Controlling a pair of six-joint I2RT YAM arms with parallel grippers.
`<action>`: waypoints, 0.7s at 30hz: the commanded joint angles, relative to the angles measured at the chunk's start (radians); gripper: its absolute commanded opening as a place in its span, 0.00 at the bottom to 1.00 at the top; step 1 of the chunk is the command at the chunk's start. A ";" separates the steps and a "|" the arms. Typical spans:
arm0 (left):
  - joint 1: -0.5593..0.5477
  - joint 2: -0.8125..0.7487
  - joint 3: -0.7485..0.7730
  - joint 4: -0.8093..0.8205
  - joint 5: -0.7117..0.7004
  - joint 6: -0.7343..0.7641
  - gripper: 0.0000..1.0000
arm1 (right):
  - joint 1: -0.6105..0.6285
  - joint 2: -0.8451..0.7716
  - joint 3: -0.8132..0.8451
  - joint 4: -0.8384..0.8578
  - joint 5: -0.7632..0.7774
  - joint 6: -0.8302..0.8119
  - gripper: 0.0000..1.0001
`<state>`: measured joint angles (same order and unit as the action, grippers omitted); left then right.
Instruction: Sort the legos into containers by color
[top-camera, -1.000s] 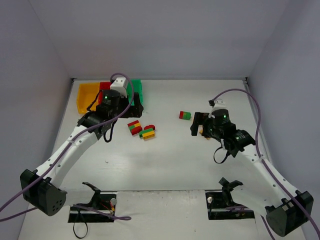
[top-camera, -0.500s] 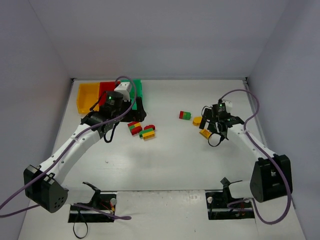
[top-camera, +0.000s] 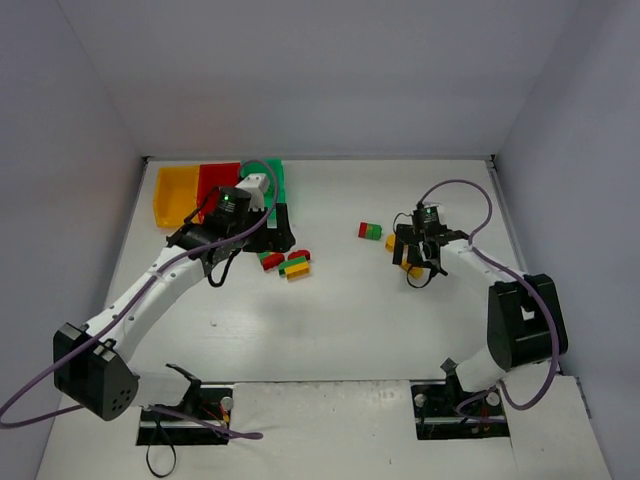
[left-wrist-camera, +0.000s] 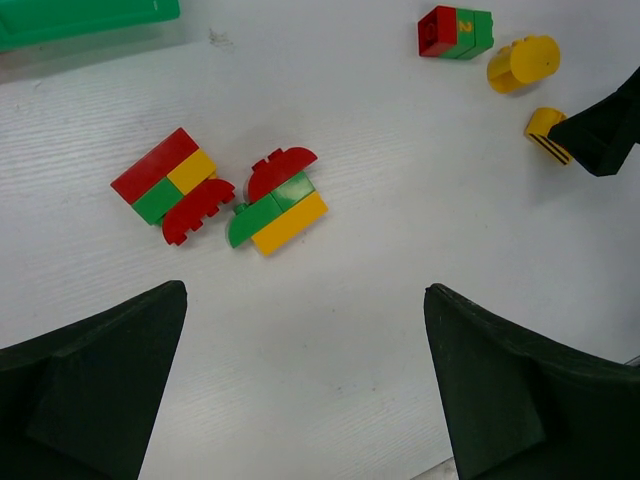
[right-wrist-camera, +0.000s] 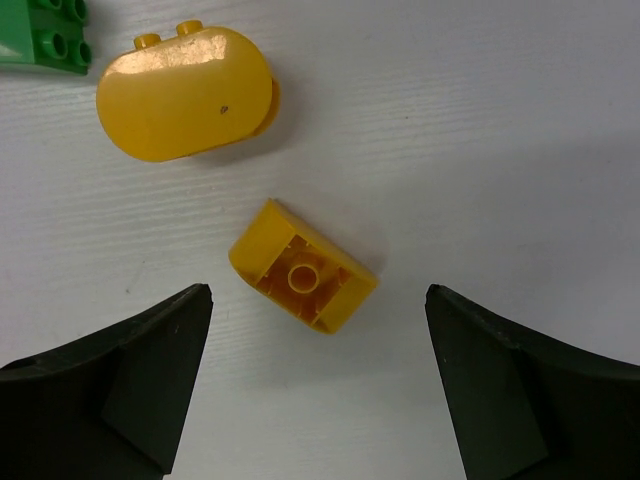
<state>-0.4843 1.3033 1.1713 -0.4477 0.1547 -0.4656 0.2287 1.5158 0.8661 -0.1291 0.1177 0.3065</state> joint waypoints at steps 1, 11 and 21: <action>0.000 -0.044 0.008 -0.006 0.020 0.007 0.97 | -0.008 0.021 0.004 0.048 -0.009 -0.095 0.84; 0.000 -0.050 0.016 -0.036 0.040 0.010 0.97 | -0.029 0.109 0.021 0.068 -0.170 -0.144 0.76; 0.000 -0.041 0.028 -0.029 0.052 -0.008 0.97 | 0.017 0.104 -0.016 0.089 -0.225 -0.109 0.47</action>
<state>-0.4843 1.2881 1.1648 -0.5060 0.1879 -0.4656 0.2184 1.6417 0.8600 -0.0547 -0.0715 0.1810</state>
